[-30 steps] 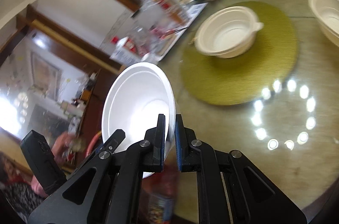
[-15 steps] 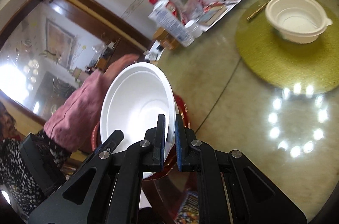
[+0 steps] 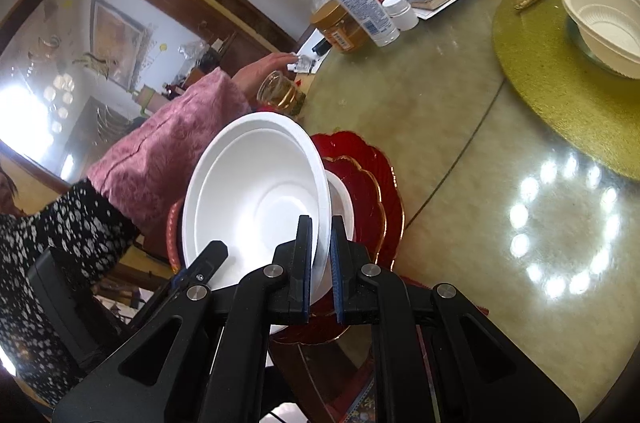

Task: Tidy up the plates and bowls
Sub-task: 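Carry the white foam bowl over and lower it into the stacked bowl, then open both tools and withdraw from the stacked bowls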

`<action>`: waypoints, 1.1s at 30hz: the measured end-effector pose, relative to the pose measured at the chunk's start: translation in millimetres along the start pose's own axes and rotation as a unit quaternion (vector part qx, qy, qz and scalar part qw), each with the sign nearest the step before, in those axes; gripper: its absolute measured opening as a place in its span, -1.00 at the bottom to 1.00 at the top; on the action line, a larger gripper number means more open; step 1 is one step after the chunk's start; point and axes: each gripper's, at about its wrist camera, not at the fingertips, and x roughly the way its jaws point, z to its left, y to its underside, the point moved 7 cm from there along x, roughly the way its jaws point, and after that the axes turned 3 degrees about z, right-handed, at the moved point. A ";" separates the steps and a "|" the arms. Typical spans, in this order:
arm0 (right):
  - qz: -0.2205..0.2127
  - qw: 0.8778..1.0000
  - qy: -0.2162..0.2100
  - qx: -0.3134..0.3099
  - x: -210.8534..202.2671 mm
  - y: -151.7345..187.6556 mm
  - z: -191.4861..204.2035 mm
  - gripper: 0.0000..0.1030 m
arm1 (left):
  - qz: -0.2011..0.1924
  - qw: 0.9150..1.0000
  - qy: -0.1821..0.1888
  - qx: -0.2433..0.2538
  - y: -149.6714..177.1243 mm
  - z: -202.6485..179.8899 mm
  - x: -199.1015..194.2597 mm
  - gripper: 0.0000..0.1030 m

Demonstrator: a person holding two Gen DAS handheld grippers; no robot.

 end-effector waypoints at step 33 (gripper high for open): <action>0.049 0.996 0.060 -0.050 44.2 4.3 2.3 -0.78 | 0.008 0.999 -0.022 -0.028 5.8 25.0 14.8 -0.65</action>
